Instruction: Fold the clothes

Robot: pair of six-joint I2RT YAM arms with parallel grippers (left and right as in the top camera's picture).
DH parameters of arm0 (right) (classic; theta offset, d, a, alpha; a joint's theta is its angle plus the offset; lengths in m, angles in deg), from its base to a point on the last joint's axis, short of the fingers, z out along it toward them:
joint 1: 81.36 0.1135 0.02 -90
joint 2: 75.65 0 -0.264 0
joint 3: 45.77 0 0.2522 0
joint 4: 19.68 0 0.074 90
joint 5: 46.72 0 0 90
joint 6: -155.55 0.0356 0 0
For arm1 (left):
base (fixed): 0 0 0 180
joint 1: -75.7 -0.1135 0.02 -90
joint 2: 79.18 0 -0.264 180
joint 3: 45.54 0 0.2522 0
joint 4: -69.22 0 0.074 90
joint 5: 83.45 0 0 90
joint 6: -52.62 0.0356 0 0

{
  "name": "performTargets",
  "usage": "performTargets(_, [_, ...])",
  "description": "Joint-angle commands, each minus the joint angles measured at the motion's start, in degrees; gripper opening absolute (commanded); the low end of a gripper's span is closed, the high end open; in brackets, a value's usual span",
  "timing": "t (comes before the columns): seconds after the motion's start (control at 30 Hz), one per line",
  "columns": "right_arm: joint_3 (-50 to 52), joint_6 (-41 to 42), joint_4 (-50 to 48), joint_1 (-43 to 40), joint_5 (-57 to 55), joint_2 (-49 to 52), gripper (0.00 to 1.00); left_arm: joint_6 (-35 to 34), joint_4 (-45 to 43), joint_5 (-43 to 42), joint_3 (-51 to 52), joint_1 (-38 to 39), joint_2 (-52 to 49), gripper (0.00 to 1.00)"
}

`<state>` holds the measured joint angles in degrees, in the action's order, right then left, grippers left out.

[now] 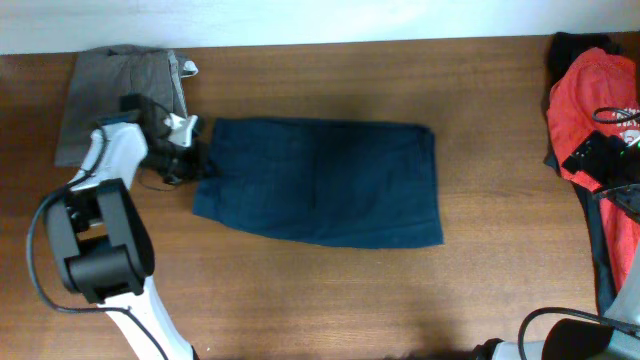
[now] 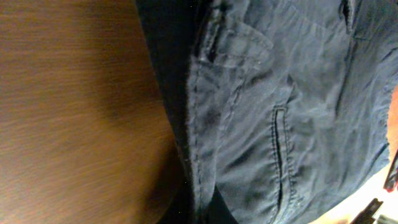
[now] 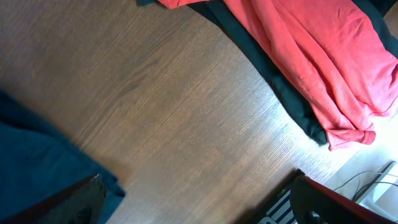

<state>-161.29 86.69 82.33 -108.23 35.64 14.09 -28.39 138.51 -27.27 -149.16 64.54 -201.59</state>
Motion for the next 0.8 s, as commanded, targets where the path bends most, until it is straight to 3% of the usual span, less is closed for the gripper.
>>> performTargets(0.0, [0.31, 0.33, 0.02, -0.2, -0.35, -0.11, 0.99, -0.76, 4.28, 5.16, -4.9, -3.04, -0.68, 0.01])
performTargets(0.2, [0.31, 0.33, 0.02, -0.2, -0.35, -0.11, 0.99, -3.32, 12.24, 17.35, -11.43, -3.54, 0.79, 0.01])
performTargets(0.4, [0.31, 0.33, 0.02, -0.2, -0.35, -0.11, 0.99, -3.85, 13.14, 19.21, -14.05, -3.54, 4.46, 0.01])
performTargets(0.67, [0.31, 0.33, 0.02, -0.2, -0.35, -0.11, 0.99, -8.37, 17.44, 32.94, -18.73, -3.54, 10.84, 0.01])
performTargets(0.77, [0.31, 0.33, 0.02, -0.2, -0.35, -0.11, 0.99, -8.37, 17.68, 33.22, -20.24, -3.54, 12.61, 0.0])
